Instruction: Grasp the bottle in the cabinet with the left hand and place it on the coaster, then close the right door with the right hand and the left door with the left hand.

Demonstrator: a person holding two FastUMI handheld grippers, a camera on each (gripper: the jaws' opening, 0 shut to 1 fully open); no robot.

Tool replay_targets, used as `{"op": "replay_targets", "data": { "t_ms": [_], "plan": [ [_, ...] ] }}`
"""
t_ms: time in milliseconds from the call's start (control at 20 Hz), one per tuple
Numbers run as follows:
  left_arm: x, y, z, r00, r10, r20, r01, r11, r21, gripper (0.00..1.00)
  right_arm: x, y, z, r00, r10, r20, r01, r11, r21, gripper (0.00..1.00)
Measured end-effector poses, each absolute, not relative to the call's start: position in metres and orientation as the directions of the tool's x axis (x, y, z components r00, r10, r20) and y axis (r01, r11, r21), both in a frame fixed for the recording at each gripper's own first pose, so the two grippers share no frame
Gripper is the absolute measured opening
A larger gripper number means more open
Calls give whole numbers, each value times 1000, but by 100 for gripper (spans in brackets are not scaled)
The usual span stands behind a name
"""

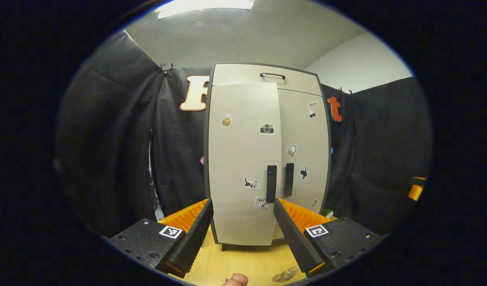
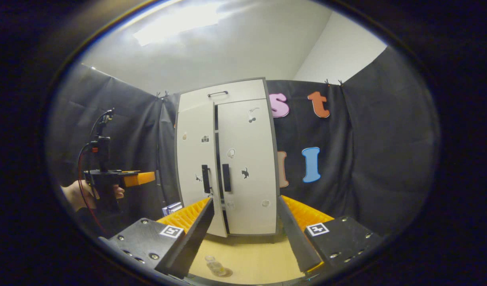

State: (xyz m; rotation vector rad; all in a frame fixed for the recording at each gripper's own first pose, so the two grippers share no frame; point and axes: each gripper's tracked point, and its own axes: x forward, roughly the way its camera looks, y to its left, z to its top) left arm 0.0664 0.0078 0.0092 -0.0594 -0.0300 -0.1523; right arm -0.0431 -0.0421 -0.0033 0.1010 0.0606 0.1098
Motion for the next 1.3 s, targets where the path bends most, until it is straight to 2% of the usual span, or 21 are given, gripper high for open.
{"op": "replay_targets", "data": {
  "t_ms": [350, 850, 1150, 1300],
  "plan": [
    [70, -21, -7, 968, -251, -21, 250, 967, -55, 97, -21, -27, -7, 992, 108, -62, -102, 990, 97, 96],
    [73, -50, -7, 954, -300, -6, 299, 953, -37, 97, -16, -41, 1, 996, 83, -45, -78, 992, 101, 96],
    [73, -48, -13, 957, -289, -8, 289, 957, -37, 98, -8, -26, 1, 994, 107, 2, -107, 991, 77, 96],
    [77, -30, -11, 976, -217, 12, 217, 974, -72, 98, -5, -26, -1, 995, 94, 13, -94, 994, 56, 96]
  ]
}}
